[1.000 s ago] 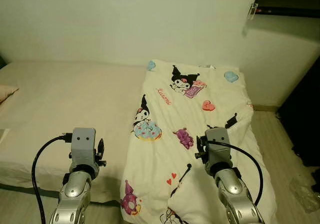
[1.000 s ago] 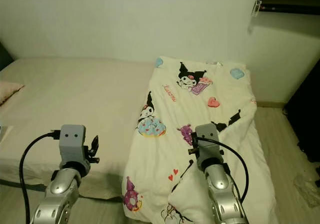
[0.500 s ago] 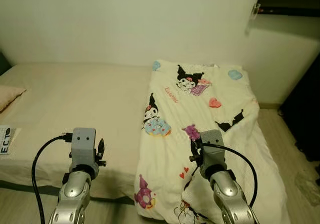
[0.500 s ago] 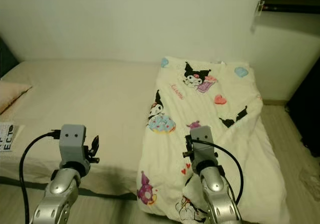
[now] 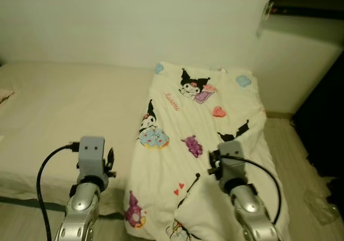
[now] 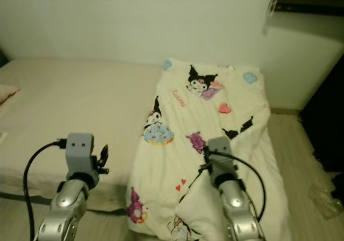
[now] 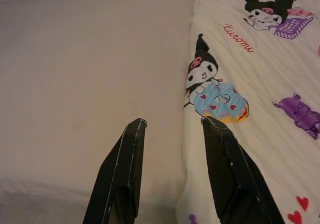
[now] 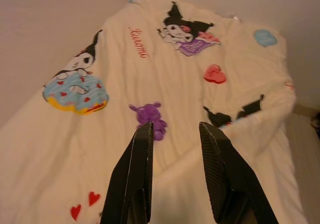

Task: Clean up the room

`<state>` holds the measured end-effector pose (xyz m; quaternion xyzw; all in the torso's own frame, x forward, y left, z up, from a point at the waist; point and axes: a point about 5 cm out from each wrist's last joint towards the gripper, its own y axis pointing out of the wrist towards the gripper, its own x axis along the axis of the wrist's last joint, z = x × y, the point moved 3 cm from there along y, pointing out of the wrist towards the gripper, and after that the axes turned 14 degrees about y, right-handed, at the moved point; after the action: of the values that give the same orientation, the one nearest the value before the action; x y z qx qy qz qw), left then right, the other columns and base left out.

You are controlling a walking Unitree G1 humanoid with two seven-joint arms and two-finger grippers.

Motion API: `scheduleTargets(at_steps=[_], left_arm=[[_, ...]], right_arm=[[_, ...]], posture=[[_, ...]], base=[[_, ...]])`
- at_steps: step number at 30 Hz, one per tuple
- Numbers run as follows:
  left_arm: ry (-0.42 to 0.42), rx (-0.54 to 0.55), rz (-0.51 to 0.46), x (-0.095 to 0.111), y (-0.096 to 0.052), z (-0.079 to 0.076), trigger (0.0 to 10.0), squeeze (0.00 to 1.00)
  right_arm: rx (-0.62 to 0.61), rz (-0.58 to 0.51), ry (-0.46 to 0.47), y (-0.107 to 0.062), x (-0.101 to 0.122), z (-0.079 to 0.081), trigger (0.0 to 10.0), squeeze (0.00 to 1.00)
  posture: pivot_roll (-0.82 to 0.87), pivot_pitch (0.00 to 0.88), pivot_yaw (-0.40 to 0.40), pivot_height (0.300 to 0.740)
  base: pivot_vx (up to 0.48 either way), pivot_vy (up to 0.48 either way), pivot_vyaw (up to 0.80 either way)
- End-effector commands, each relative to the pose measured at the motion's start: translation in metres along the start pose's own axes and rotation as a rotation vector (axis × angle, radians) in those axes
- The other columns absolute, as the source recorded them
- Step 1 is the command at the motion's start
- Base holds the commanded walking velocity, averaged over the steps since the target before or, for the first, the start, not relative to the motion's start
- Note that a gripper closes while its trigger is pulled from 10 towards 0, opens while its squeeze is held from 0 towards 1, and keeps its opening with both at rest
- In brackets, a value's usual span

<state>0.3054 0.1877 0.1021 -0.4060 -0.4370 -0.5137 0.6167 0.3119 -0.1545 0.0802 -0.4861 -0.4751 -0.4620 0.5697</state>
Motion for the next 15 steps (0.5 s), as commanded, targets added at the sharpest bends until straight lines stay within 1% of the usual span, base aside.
scheduleTargets(at_steps=[1,4,8,10,11,15], left_arm=[[-0.007,0.03,0.054,-0.0119,-0.0026,0.0061,10.0,0.0],[-0.001,0.047,0.074,-0.0153,-0.0018,0.0088,10.0,0.0],[0.002,0.048,0.074,-0.0157,-0.0018,0.0092,10.0,0.0],[0.004,0.038,0.057,-0.0139,-0.0016,0.0088,10.0,0.0],[0.019,0.024,0.051,-0.0131,-0.0014,0.0076,10.0,0.0],[0.032,0.007,0.049,-0.0123,-0.0006,0.0047,10.0,0.0]], right_arm=[[0.02,0.024,0.022,-0.0022,-0.0057,0.0062,10.0,0.0],[0.03,0.029,0.022,-0.0018,-0.0053,0.0071,10.0,0.0],[0.035,0.032,0.02,-0.0017,-0.0052,0.0078,10.0,0.0],[0.037,0.034,0.018,-0.0016,-0.0055,0.0081,10.0,0.0],[0.039,0.035,0.018,-0.0014,-0.0056,0.0085,10.0,0.0],[0.037,0.038,0.017,-0.0005,-0.006,0.0085,10.0,0.0]], posture=[[-0.07,0.12,0.003,0.74],[-0.08,0.122,0.002,0.74],[-0.08,0.124,0.0,0.74],[-0.08,0.124,0.0,0.74],[-0.08,0.124,0.0,0.74],[-0.08,0.125,0.002,0.74]], base=[[0.0,0.0,0.0],[0.0,0.0,0.0],[0.0,0.0,0.0],[0.0,0.0,0.0],[0.0,0.0,0.0],[0.0,0.0,0.0]])
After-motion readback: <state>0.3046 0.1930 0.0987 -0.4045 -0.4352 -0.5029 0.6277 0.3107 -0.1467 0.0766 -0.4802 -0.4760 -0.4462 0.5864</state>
